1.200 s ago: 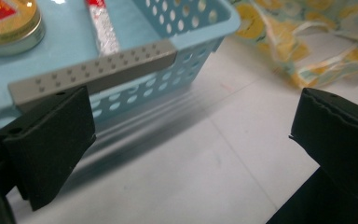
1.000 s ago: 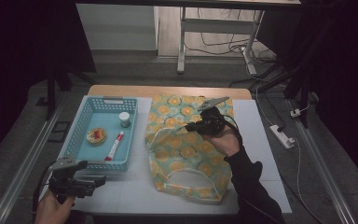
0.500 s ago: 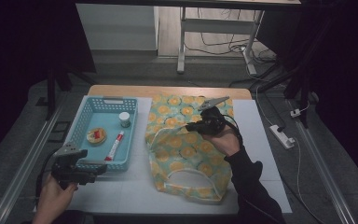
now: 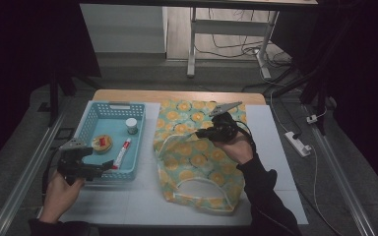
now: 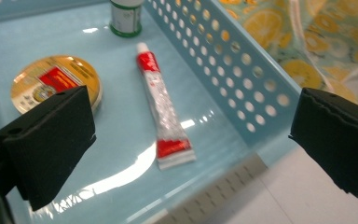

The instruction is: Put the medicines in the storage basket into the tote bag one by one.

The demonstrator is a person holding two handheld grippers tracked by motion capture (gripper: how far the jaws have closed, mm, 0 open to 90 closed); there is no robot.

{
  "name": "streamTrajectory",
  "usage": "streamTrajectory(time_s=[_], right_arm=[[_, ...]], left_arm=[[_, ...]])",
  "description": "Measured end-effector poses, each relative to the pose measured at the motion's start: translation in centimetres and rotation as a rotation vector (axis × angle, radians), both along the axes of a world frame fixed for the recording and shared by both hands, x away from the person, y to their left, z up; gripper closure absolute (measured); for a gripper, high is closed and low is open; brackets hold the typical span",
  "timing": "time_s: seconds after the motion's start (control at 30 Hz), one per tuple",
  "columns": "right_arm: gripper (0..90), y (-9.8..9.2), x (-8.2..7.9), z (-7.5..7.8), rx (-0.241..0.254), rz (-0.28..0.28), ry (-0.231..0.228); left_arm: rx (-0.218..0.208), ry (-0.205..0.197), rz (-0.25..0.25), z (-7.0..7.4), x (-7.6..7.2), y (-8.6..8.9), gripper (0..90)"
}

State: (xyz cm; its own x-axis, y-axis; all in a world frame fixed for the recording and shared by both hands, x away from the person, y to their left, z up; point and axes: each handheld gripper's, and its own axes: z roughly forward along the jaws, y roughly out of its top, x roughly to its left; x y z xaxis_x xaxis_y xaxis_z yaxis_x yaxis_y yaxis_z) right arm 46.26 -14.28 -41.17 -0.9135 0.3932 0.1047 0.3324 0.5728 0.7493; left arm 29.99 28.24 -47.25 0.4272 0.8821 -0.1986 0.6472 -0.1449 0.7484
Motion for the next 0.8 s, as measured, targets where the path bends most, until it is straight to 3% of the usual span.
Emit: streamTrajectory(time_s=[0.13,0.43,0.57,0.8], right_arm=[[90.0,-0.2,0.0,0.2,0.005,0.003,0.0],[90.0,0.1,-0.2,0.1,-0.008,0.004,-0.006],[90.0,0.2,-0.3,0.2,-0.008,0.01,-0.009],[90.0,0.2,-0.4,0.3,-0.005,0.011,-0.012]], left_arm=[[-0.011,0.027,0.008,0.1,1.0,0.3,0.4],[0.034,0.048,0.043,0.7,3.2,1.2,0.6],[0.024,0.063,0.049,0.9,4.2,1.7,0.4],[0.069,0.106,0.064,0.6,6.2,2.0,0.4]])
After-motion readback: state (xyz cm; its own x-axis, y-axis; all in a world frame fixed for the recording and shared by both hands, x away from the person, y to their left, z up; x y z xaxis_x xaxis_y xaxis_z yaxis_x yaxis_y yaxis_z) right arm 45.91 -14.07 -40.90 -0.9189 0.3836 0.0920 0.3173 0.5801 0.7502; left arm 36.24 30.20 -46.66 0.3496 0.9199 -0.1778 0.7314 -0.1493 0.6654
